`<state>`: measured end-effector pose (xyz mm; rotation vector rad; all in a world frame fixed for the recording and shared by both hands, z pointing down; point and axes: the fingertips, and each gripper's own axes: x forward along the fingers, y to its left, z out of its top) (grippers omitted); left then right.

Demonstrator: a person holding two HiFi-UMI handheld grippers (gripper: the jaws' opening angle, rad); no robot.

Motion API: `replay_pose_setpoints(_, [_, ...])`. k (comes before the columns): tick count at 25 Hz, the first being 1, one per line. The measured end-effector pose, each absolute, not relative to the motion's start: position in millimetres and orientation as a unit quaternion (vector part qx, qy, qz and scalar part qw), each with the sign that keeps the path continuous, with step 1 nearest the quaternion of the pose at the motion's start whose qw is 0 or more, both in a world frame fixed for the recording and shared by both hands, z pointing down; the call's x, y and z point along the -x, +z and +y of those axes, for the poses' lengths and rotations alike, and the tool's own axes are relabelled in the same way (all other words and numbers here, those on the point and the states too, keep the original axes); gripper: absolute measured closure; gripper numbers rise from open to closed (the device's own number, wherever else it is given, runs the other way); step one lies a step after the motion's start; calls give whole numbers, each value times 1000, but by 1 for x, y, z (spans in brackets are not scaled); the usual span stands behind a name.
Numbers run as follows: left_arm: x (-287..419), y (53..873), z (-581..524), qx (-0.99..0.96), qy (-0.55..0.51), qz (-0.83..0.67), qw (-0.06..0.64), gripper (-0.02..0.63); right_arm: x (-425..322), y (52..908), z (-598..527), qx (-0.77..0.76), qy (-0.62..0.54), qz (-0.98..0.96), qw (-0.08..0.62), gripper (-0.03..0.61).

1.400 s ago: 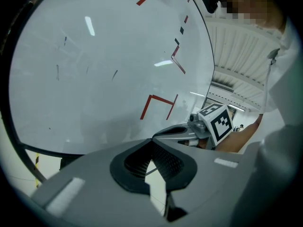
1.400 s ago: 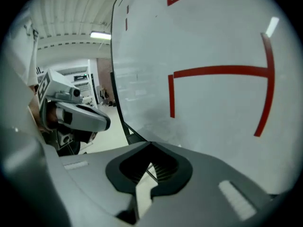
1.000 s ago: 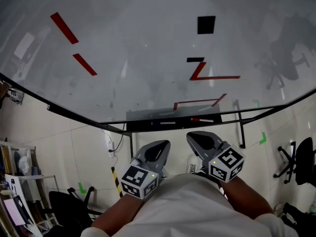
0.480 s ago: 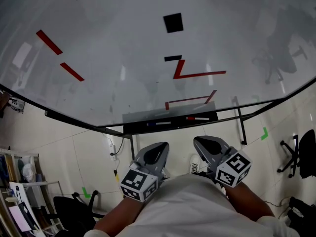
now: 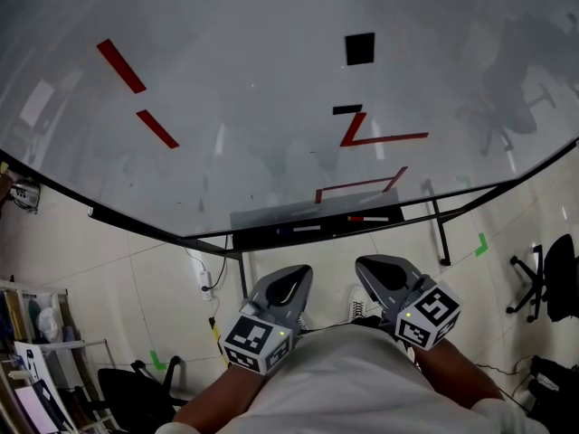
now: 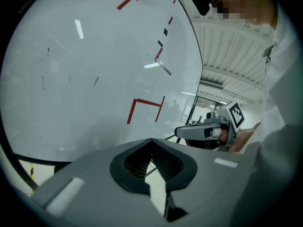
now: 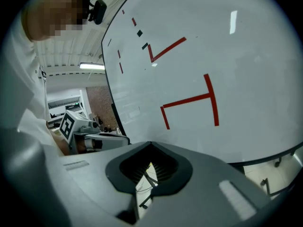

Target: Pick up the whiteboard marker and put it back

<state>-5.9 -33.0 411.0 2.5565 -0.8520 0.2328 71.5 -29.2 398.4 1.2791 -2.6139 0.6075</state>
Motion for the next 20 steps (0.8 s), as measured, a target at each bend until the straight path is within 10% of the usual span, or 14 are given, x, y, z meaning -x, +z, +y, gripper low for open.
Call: replay_pose_setpoints(20, [11,412,14,-926,82,-294,221,597,-58,395,16,-447,192,-869,85,577])
